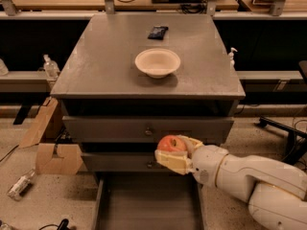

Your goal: Place apple into bottom drawer

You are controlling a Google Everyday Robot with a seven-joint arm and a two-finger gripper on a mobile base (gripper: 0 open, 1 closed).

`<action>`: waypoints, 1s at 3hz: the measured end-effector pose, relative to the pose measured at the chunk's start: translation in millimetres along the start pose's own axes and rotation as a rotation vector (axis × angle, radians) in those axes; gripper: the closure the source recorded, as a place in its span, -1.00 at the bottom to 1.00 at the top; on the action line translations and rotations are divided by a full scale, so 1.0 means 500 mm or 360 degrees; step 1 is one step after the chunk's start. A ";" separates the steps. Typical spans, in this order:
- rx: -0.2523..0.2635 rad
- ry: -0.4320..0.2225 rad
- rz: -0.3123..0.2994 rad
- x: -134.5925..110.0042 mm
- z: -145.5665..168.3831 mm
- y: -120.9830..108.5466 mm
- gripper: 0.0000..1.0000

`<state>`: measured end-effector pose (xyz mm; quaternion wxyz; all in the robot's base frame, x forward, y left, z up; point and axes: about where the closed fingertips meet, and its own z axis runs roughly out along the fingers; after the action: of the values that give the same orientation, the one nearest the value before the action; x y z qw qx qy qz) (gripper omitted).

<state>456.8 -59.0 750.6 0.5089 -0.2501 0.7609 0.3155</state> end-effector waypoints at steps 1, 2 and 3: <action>-0.0102 -0.0146 0.0054 0.066 0.067 -0.021 1.00; -0.0218 -0.0280 -0.0044 0.109 0.114 -0.029 1.00; -0.0308 -0.0210 -0.0132 0.266 0.152 -0.054 1.00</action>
Offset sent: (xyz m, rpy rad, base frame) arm 0.0334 0.0426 -0.2334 0.2227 -0.0129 0.1637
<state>475.1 -29.7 599.0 0.5439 -0.3080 0.6808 0.3818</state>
